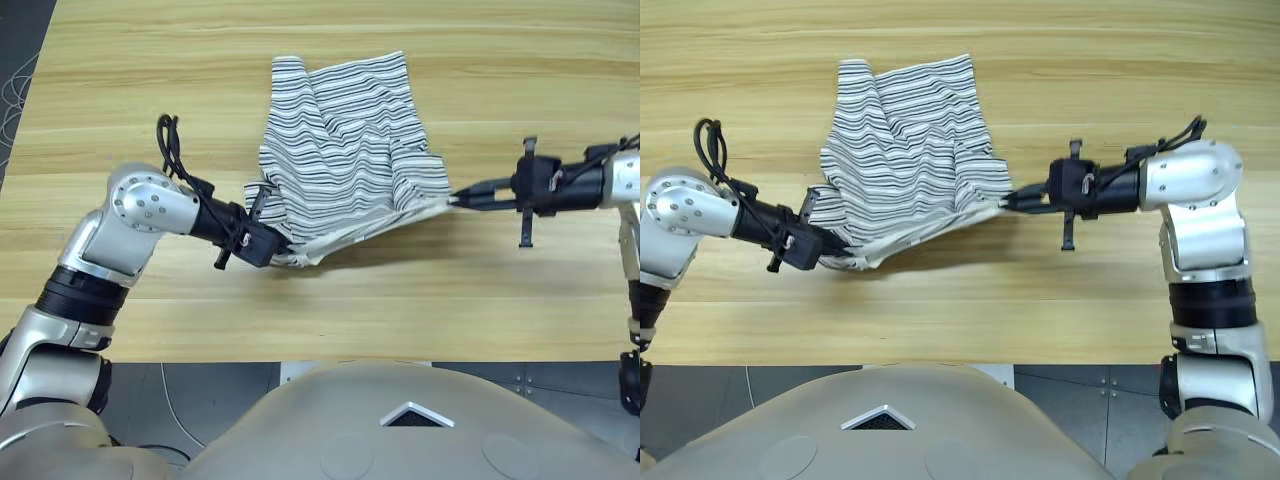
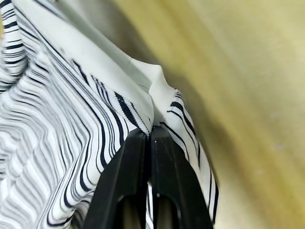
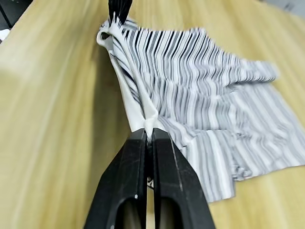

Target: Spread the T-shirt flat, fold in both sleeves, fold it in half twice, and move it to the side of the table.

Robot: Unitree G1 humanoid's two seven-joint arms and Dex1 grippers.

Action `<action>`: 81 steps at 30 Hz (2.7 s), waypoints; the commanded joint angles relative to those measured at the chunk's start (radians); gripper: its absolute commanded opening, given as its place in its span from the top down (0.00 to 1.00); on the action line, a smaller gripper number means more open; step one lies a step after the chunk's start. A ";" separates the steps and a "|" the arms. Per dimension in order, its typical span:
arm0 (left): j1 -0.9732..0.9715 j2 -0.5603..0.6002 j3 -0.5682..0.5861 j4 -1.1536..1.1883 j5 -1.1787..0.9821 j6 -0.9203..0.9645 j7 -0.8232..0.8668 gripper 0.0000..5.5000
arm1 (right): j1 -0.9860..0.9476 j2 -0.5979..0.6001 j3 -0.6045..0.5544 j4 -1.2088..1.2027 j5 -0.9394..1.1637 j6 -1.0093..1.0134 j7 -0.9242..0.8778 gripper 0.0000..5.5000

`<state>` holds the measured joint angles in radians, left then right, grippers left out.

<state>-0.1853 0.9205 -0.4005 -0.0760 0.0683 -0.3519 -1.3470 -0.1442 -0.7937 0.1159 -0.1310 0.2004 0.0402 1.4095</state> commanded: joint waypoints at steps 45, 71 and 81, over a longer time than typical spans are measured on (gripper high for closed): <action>-0.034 -0.045 0.005 0.630 0.110 -0.124 0.156 0.60 | 0.002 -0.011 0.181 0.416 -0.261 -0.180 -0.272 0.52; 0.173 0.170 0.142 0.269 0.005 0.057 0.117 0.60 | -0.031 0.049 -0.003 0.276 -0.098 -0.116 -0.421 0.52; 0.097 0.144 0.278 0.251 -0.205 0.226 0.034 0.60 | -0.008 0.058 0.003 0.254 -0.107 -0.128 -0.438 0.52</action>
<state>-0.1081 1.0502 -0.1479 0.1883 -0.0947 -0.1554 -1.2683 -0.1555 -0.7433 0.1272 0.1355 0.1017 -0.0794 0.9803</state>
